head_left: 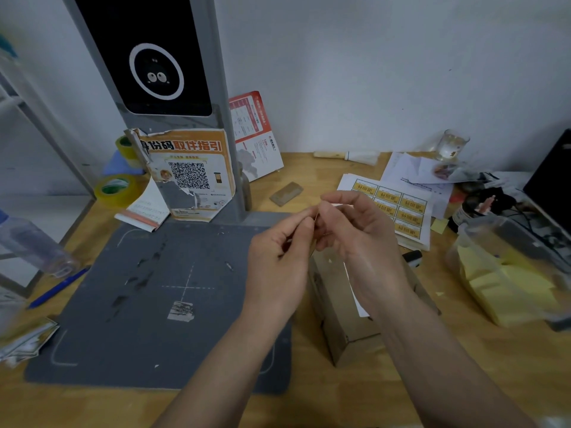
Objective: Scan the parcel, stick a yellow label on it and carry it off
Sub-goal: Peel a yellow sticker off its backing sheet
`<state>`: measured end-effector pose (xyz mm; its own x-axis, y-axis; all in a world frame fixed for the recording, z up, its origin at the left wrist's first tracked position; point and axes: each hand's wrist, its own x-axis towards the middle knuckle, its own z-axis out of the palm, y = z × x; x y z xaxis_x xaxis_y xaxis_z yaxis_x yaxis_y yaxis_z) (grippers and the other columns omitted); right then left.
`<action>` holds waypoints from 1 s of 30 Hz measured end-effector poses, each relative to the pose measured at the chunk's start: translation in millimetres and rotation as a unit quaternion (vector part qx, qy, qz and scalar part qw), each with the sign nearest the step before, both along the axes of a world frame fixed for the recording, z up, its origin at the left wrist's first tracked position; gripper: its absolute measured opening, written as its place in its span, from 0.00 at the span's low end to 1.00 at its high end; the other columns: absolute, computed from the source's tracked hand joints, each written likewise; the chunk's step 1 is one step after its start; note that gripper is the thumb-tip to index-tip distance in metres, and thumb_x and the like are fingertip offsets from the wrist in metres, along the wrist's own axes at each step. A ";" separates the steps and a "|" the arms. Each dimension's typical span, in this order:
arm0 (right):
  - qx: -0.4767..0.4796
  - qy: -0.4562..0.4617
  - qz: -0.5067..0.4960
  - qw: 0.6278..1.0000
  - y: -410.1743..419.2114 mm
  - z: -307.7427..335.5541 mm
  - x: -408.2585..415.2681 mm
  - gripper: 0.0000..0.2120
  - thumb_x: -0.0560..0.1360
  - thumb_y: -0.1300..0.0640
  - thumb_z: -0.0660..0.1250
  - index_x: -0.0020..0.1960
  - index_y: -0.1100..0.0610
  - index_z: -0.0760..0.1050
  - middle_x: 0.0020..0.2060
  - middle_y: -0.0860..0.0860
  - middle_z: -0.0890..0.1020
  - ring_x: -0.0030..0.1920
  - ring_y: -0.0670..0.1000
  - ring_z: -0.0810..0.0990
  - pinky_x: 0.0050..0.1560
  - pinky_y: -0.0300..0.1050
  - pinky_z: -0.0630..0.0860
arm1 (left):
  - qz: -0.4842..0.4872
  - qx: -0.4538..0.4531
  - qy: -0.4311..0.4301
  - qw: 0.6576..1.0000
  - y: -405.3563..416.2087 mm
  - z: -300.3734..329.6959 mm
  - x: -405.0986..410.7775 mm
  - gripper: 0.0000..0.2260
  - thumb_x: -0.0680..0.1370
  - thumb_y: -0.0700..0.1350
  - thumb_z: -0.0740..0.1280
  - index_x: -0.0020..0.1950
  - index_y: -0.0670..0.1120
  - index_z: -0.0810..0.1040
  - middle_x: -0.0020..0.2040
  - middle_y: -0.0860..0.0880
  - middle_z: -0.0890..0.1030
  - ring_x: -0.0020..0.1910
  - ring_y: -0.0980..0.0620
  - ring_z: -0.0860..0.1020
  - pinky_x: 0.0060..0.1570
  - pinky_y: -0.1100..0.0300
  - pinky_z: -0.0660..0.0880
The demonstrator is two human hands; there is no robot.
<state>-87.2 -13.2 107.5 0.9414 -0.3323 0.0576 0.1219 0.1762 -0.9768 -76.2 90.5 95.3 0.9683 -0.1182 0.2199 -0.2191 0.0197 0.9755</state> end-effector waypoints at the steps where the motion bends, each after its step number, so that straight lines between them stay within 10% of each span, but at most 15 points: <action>1: 0.003 -0.002 -0.004 1.000 -0.6 -0.3 -0.1 0.06 0.73 0.63 0.68 0.49 0.65 0.77 0.35 0.58 0.80 0.35 0.53 0.79 0.34 0.42 0.77 | -0.009 -0.004 0.003 1.000 -0.4 0.4 -1.0 0.12 0.78 0.37 0.64 0.55 0.49 0.82 0.41 0.63 0.84 0.45 0.67 0.81 0.43 0.76 0.73; 30: 0.043 -0.018 0.005 0.999 4.1 -2.9 -7.1 0.02 0.71 0.66 0.70 0.41 0.64 0.81 0.29 0.54 0.80 0.29 0.48 0.76 0.28 0.37 0.73 | 0.073 0.016 -0.010 0.997 1.5 0.4 -3.9 0.06 0.75 0.39 0.69 0.47 0.46 0.85 0.33 0.58 0.83 0.34 0.67 0.79 0.36 0.76 0.71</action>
